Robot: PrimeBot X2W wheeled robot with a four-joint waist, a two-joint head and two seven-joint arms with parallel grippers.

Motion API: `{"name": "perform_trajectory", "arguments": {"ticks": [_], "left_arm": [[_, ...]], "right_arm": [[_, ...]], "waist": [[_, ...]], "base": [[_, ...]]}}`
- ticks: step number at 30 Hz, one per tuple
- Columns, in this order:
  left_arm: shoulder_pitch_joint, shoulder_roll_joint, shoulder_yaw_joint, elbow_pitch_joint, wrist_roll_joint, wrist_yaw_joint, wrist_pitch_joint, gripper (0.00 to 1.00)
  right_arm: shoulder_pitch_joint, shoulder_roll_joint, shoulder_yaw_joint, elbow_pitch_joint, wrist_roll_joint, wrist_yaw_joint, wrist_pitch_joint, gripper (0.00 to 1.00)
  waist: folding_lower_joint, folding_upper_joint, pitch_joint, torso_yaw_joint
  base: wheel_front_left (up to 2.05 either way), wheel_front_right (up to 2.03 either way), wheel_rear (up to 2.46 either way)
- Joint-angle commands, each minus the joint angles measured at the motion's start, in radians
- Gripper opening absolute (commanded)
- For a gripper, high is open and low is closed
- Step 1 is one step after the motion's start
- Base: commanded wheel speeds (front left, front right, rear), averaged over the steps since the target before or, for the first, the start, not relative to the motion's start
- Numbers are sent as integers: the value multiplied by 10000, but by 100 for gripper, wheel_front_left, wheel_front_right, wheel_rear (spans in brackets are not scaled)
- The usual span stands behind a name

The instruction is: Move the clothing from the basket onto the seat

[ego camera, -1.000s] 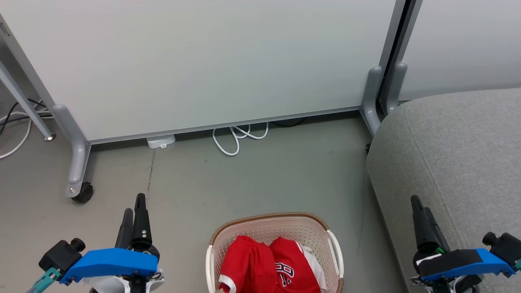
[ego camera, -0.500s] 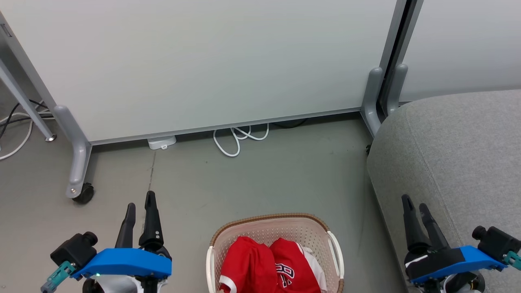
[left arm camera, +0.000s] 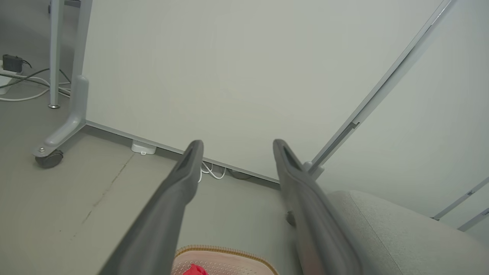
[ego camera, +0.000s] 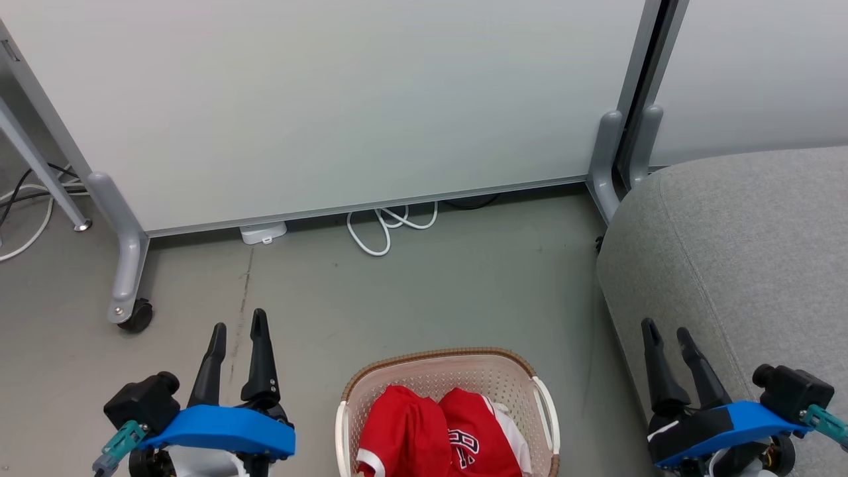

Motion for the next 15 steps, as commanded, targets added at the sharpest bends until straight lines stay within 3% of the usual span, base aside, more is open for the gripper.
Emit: {"name": "perform_trajectory", "arguments": {"ticks": [1,15], "left_arm": [[-101,62,-98,-22,328,-36,-113,100],[-190,63,-347,330,1422,8,-418,100]], "right_arm": [[-88,-85,19,-92,-339,19,-82,100],[-2,-94,-41,-80,-1521,21,-232,100]], "waist": [[0,-1,0,3],[0,-1,-25,15]], "base": [[0,0,0],[0,0,0]]}}
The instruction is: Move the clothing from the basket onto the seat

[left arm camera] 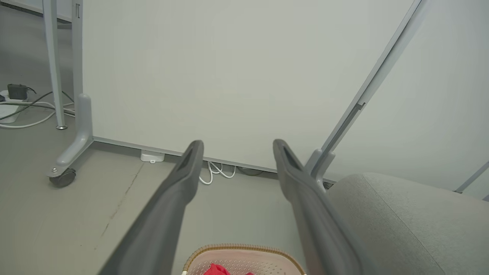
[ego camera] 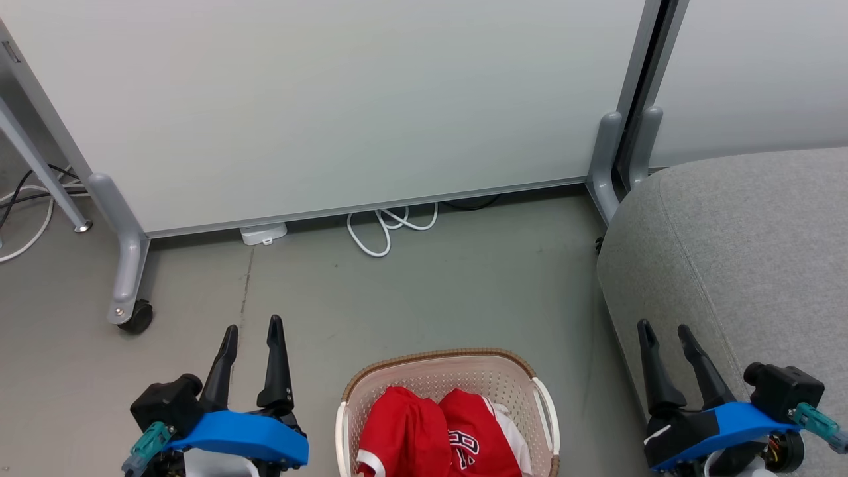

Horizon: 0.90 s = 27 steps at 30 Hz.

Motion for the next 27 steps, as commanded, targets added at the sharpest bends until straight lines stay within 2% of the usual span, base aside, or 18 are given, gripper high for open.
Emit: {"name": "perform_trajectory", "arguments": {"ticks": [1,27], "left_arm": [[-177,49,-74,-19,206,28,-88,100],[-241,50,-541,355,1800,221,-618,100]], "right_arm": [[-5,-84,-9,-60,-183,20,-73,100],[111,-94,-70,57,-2068,25,-502,100]], "waist": [[0,0,-3,1],[0,0,-114,148]], "base": [[0,0,0],[0,0,0]]}}
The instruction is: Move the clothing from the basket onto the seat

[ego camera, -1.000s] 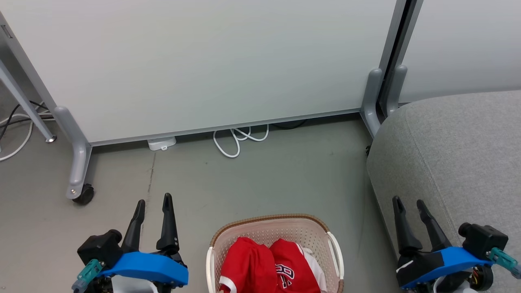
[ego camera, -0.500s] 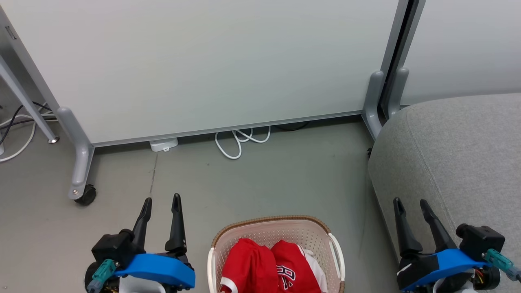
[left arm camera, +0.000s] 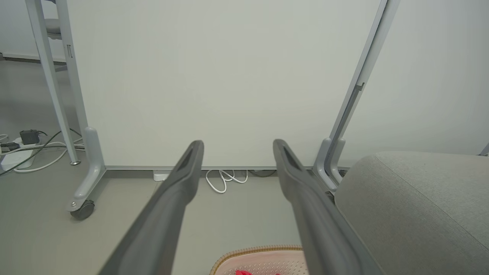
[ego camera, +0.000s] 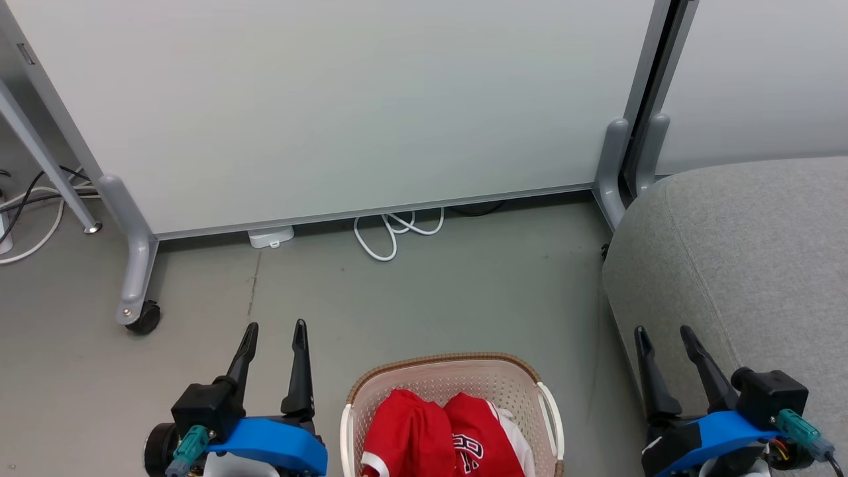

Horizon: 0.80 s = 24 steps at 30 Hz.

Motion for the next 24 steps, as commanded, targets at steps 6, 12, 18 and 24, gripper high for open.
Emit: {"name": "perform_trajectory", "arguments": {"ticks": [6,12,18,24], "left_arm": [[-139,33,-119,62,464,126,-194,100],[-83,33,-131,76,654,183,-257,100],[-62,33,-109,72,557,210,-255,100],[-15,33,-106,107,470,243,-255,100]], "right_arm": [[21,-72,50,14,-538,17,-136,100],[24,-74,70,12,-777,16,-196,100],[46,-72,34,-4,-751,16,-188,100],[33,-71,80,-30,-692,16,-192,100]], "waist": [[0,-1,-52,13],[0,-1,-81,-13],[0,-1,-77,-24],[0,-1,-27,-49]], "base": [[0,0,0],[0,0,0],[0,0,0],[0,0,0]]}}
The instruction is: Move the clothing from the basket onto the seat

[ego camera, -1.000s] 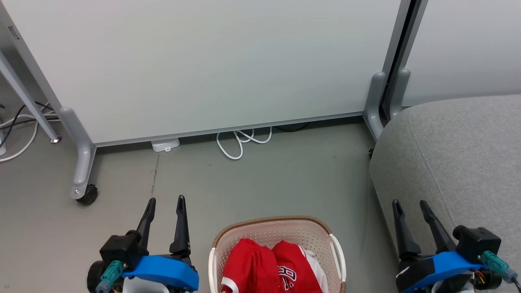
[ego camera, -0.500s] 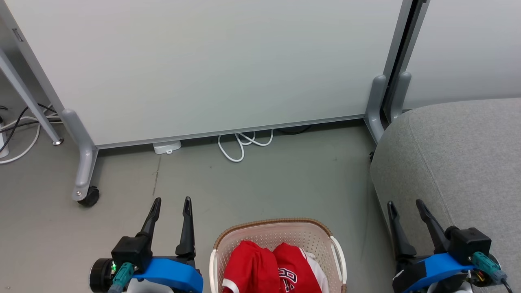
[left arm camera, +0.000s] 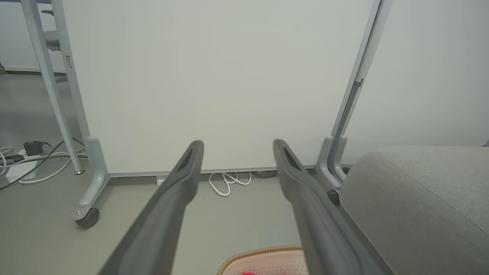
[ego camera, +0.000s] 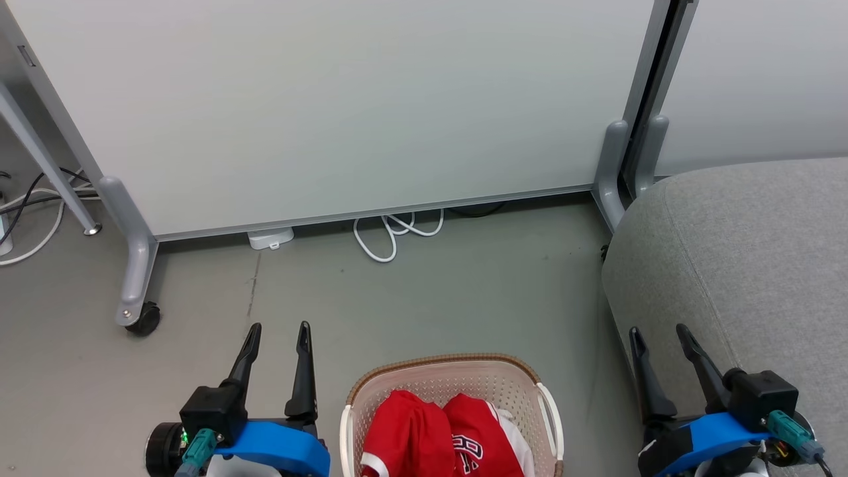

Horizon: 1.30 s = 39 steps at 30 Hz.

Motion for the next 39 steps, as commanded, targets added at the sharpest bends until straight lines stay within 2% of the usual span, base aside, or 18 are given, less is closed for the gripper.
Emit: {"name": "perform_trajectory", "arguments": {"ticks": [1,10,19,24,29,35,39], "left_arm": [[6,26,-10,32,-44,76,-48,100],[-358,23,-100,260,-199,-46,-48,100],[-1446,24,-218,979,-38,-215,-47,100],[-2626,50,-296,2122,160,-448,-39,100],[-3415,48,-426,3186,279,-541,-39,100],[-4414,253,-392,4862,376,-488,-39,100],[-4993,439,-340,5910,417,-284,25,100]], "right_arm": [[-2,-59,47,-27,12,4,-23,100],[-480,-56,163,-342,-69,4,45,100],[-1683,-52,608,-886,-77,4,-3,100],[-2520,-52,910,-1050,100,4,-183,100],[-2780,-44,999,-933,391,4,-368,100],[-3140,-44,1489,-704,781,4,-554,100],[-3327,-41,1742,-636,1037,4,-620,100]], "waist": [[0,-1,55,-54],[0,-1,1017,-304],[0,-1,3277,-1023],[0,-1,4747,-1612],[0,-1,5464,-1965],[0,-1,6347,-2624],[0,-1,6814,-2974]], "base": [[0,0,0],[0,0,0],[0,0,0],[0,0,0],[0,0,0],[0,0,0],[0,0,0]]}}
